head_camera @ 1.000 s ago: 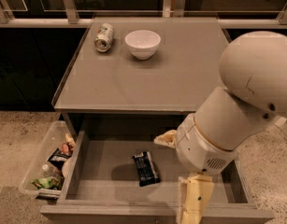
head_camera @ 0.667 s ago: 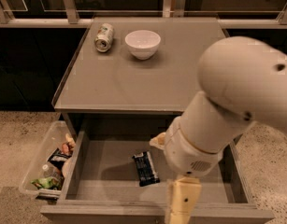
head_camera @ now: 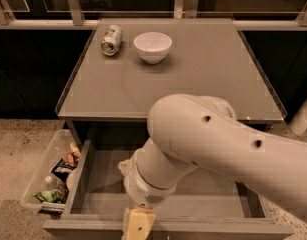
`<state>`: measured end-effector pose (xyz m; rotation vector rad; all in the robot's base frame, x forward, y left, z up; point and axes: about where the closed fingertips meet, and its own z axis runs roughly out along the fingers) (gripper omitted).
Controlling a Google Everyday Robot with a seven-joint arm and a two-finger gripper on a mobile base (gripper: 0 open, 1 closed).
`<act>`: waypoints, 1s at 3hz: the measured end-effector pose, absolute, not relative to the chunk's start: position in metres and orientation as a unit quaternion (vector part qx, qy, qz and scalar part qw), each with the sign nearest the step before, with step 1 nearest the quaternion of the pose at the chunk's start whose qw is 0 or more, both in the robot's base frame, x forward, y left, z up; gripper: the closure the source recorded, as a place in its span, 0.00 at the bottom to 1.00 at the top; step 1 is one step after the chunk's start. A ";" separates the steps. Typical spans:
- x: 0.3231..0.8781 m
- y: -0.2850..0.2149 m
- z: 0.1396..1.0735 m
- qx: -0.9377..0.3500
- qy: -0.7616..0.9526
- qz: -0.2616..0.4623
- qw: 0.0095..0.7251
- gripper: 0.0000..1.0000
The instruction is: Pick rxbar blueberry from top drawer and place on counter
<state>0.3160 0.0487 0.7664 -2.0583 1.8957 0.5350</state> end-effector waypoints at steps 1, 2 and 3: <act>0.335 0.056 0.767 -0.705 0.663 0.178 0.179 0.00; 0.335 0.056 0.767 -0.705 0.663 0.178 0.179 0.00; 0.346 0.053 0.767 -0.690 0.686 0.145 0.182 0.00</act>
Offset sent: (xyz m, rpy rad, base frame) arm 0.0185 0.0078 -0.0011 0.0401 -0.0450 -0.0313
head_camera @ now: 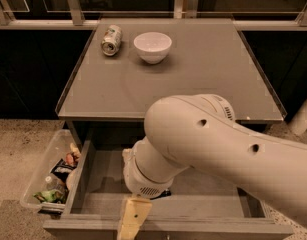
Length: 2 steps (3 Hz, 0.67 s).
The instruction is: Pick rxbar blueberry from top drawer and place on counter
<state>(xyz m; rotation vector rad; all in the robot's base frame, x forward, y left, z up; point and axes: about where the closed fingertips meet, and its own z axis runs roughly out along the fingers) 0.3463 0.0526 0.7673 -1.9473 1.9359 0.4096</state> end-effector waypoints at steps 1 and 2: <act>0.372 0.067 0.787 -0.693 0.687 0.056 0.210 0.00; 0.382 0.066 0.785 -0.690 0.692 0.029 0.207 0.00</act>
Offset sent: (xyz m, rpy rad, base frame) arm 0.0233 0.0089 0.0161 -0.0681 -0.1374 -0.0414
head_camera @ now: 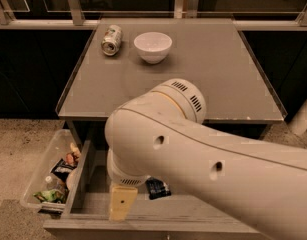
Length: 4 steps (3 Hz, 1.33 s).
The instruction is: Pick rxbar blueberry from top drawer and place on counter
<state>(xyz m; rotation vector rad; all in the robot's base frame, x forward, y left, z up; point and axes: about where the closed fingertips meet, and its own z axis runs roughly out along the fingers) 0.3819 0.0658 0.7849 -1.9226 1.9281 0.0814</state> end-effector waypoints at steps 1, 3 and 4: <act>0.382 0.066 0.785 -0.690 0.693 0.029 0.207 0.00; 0.414 0.066 0.684 -0.664 0.735 0.056 0.123 0.00; 0.411 0.064 0.649 -0.658 0.743 0.082 0.090 0.00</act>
Offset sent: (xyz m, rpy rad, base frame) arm 0.0333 0.0144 -0.1149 -0.1511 0.2048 -0.0543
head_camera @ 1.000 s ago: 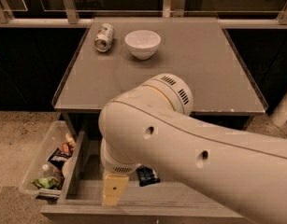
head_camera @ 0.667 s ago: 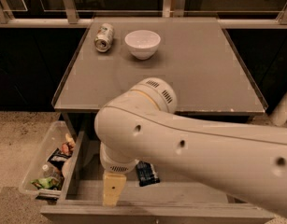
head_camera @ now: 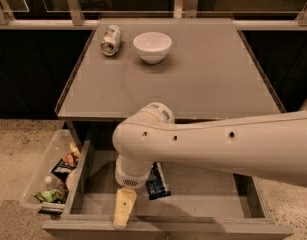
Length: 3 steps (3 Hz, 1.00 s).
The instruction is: Pick rxbar blueberry from top drawer and place on counter
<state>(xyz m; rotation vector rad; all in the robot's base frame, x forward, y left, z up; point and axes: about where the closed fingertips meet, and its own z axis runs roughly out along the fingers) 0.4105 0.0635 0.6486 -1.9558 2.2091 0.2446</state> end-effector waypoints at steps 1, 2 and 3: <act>0.411 0.064 0.649 -0.658 0.743 0.082 0.090 0.00; 0.434 0.050 0.653 -0.651 0.750 0.088 0.077 0.00; 0.476 0.015 0.658 -0.637 0.762 0.108 0.045 0.00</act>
Offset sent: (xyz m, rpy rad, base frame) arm 0.0661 -0.0372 0.0121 -0.0211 0.0832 -0.0475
